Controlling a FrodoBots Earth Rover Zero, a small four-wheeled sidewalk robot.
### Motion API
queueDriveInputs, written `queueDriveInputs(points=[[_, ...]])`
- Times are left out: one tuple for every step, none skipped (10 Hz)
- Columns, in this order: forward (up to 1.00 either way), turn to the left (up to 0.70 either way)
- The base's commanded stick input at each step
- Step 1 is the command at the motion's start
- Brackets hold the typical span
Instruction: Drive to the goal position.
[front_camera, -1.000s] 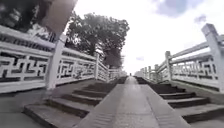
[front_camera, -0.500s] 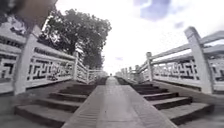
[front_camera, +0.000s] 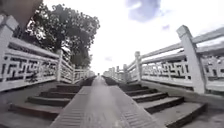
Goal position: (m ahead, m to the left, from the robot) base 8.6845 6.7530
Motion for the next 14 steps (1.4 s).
queueDriveInputs(points=[[0.45, 0.0], [0.45, 0.0], [0.45, 0.0], [0.45, 0.0], [0.45, 0.27], [0.45, 0.27], [0.45, 0.27], [0.45, 0.27], [0.45, 0.27], [0.45, 0.27], [0.45, 0.0], [0.45, 0.0], [0.45, 0.0], [0.45, 0.0]])
